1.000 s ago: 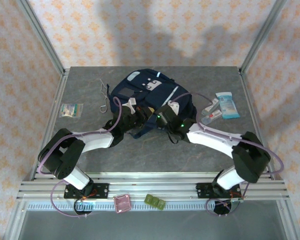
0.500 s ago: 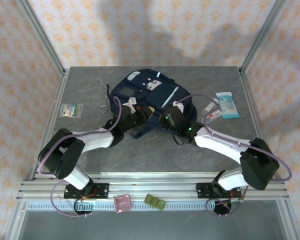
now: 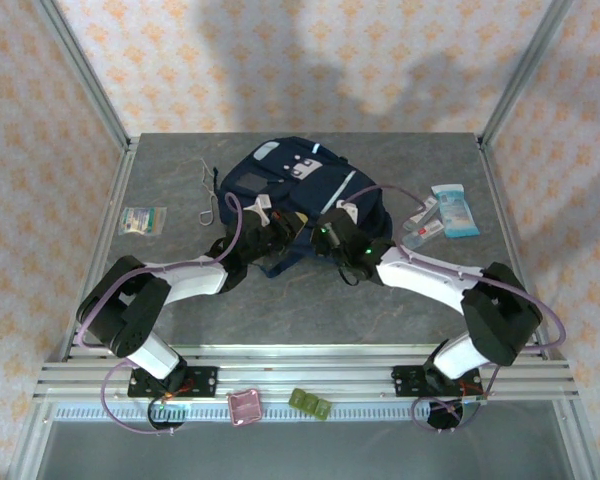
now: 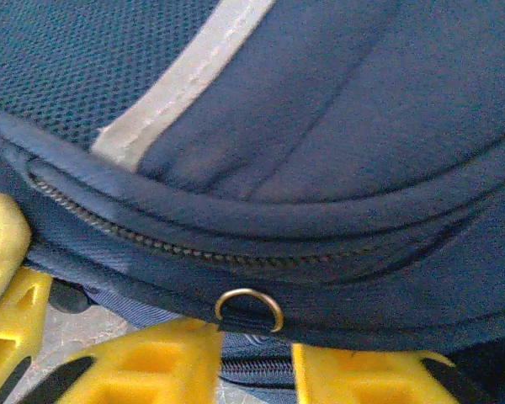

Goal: Pack the student bag

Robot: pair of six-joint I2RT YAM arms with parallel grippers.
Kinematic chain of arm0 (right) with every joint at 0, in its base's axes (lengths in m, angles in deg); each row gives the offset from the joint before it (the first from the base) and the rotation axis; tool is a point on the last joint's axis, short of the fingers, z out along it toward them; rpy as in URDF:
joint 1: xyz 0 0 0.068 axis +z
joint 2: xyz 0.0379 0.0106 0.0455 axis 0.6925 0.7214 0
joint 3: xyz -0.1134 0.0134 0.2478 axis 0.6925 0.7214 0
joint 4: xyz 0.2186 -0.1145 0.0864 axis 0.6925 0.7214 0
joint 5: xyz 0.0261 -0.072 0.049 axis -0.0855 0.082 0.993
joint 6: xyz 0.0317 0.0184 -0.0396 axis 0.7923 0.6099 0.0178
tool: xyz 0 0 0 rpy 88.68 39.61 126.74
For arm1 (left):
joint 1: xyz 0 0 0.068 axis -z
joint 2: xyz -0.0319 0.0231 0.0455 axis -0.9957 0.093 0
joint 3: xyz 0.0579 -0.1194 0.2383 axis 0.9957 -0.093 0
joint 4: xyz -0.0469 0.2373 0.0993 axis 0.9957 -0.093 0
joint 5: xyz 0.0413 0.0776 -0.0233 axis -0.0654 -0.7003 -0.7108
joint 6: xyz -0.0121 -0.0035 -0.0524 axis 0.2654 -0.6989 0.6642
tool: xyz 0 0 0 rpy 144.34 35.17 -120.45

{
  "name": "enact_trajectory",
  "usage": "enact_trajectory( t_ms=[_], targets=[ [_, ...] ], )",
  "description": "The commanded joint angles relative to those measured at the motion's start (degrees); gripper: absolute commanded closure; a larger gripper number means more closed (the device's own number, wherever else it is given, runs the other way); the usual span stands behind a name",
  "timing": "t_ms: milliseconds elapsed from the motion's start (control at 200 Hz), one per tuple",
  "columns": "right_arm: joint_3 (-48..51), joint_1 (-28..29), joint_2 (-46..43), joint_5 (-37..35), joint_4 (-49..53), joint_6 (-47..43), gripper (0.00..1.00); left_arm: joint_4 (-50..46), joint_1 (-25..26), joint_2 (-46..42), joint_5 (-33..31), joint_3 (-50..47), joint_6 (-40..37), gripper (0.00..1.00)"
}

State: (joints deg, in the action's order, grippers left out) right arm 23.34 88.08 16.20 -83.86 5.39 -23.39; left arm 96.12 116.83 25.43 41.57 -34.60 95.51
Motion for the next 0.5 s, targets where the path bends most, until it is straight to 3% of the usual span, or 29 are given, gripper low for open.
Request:
enact_trajectory(
  t_ms=[0,160,340,496],
  targets=[
    [-0.24,0.17,0.41,-0.45,-3.4,-1.1,0.66,12.0,0.95,-1.03,3.94,2.63,0.8,1.0],
    [1.34,0.73,-0.39,1.26,-6.55,-1.55,0.66,11.97,0.97,-0.68,4.11,3.14,0.85,1.0],
    [-0.66,0.59,2.49,-4.62,-3.6,-0.36,0.7,12.09,1.02,-0.77,4.1,3.2,1.11,1.0],
    [-1.97,0.18,4.76,-9.72,-1.72,2.32,0.81,11.92,1.06,-1.26,3.85,2.99,1.16,1.0]
  ],
)
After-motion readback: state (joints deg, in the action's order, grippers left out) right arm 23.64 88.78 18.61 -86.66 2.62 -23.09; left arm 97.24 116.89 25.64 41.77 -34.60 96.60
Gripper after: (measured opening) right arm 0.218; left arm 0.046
